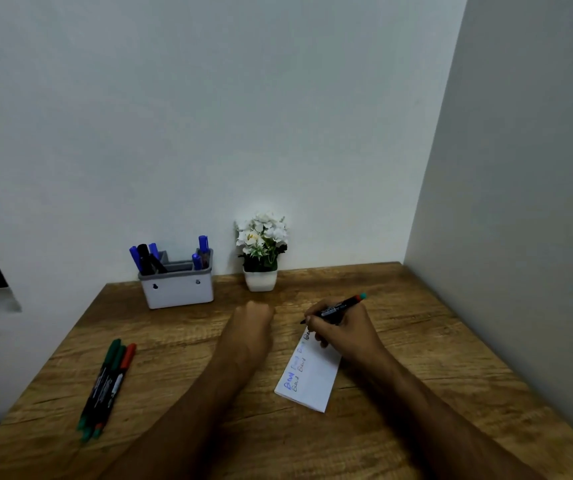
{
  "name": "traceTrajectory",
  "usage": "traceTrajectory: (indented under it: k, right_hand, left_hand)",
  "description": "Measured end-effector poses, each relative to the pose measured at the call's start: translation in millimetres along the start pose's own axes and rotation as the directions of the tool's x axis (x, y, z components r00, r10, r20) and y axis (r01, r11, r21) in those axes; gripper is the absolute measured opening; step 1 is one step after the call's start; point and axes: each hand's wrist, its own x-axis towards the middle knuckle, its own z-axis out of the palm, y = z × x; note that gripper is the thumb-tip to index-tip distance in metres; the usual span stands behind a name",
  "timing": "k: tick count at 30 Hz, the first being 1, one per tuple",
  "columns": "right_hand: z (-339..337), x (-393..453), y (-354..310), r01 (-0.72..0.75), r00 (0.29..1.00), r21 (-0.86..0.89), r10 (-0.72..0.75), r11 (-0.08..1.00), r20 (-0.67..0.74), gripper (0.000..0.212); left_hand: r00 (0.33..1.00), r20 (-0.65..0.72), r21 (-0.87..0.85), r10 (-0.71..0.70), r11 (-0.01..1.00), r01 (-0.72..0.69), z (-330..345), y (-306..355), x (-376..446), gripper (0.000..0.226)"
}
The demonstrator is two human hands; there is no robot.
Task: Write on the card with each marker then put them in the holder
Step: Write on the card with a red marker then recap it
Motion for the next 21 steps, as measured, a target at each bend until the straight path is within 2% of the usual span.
traceTrajectory:
  k: [2,3,4,5,6,7,8,9,10,12,14,21]
  right_hand:
    - [1.9,-2.3,-0.4,0.01,1.0,0.013,-0.01,1.0,-0.014,0.008]
    - [3.1,-4.1,-1.1,0.021,1.0,0.025,-0.02,0.999,-0.022,0.007]
    - [4.4,-6.5,-2.1,0.038,0.999,0.044,-0.037,0.998,-0.028,0.008]
    - [5.9,-9.6,-3.8,0.065,0.997,0.07,-0.062,0.995,-0.036,0.009]
    - [7.4,-12.8,-6.0,0.094,0.995,0.094,-0.09,0.991,-0.045,0.011]
    - [9.3,-15.8,-8.4,0.122,0.992,0.111,-0.116,0.986,-0.053,0.013]
    - [11.1,-18.5,-10.8,0.141,0.989,0.121,-0.135,0.983,-0.059,0.015]
    - [13.3,-20.5,-13.1,0.154,0.987,0.125,-0.147,0.98,-0.061,0.016]
    - [15.6,-22.1,-15.4,0.161,0.986,0.124,-0.155,0.979,-0.057,0.017]
    - [19.6,-23.9,-18.2,0.168,0.986,0.114,-0.165,0.979,-0.04,0.016]
    - [23.7,-25.6,-18.8,0.183,0.983,0.1,-0.181,0.978,-0.022,0.015]
    - [30.2,-28.9,-19.3,0.21,0.978,0.075,-0.21,0.975,-0.005,0.016]
  left_hand:
    - [0.979,-0.162,-0.217,-0.123,0.972,0.087,-6.0,1.3,-1.3,0.011]
    - [0.951,-0.216,-0.361,-0.22,0.923,0.131,-10.8,3.2,-2.2,0.009]
    - [0.915,-0.198,-0.53,-0.352,0.824,0.202,-15.5,4.6,-3.0,0.011]
    - [0.871,-0.103,-0.709,-0.48,0.65,0.274,-20.2,5.8,-3.6,0.013]
    - [0.823,0.05,-0.846,-0.566,0.414,0.337,-23.9,7.0,-4.8,0.014]
    - [0.776,0.211,-0.912,-0.595,0.167,0.375,-26.8,8.0,-6.1,0.014]
    - [0.739,0.341,-0.919,-0.581,-0.038,0.394,-29.3,9.6,-8.8,0.015]
    - [0.716,0.43,-0.899,-0.55,-0.187,0.396,-31.5,11.6,-12.3,0.016]
    - [0.699,0.489,-0.872,-0.522,-0.286,0.396,-32.3,13.3,-15.9,0.018]
    - [0.68,0.564,-0.821,-0.469,-0.406,0.401,-32.2,16.4,-22.5,0.019]
    - [0.676,0.603,-0.784,-0.423,-0.471,0.404,-31.8,17.5,-27.6,0.017]
    - [0.68,0.606,-0.775,-0.413,-0.499,0.388,-32.5,21.3,-34.6,0.018]
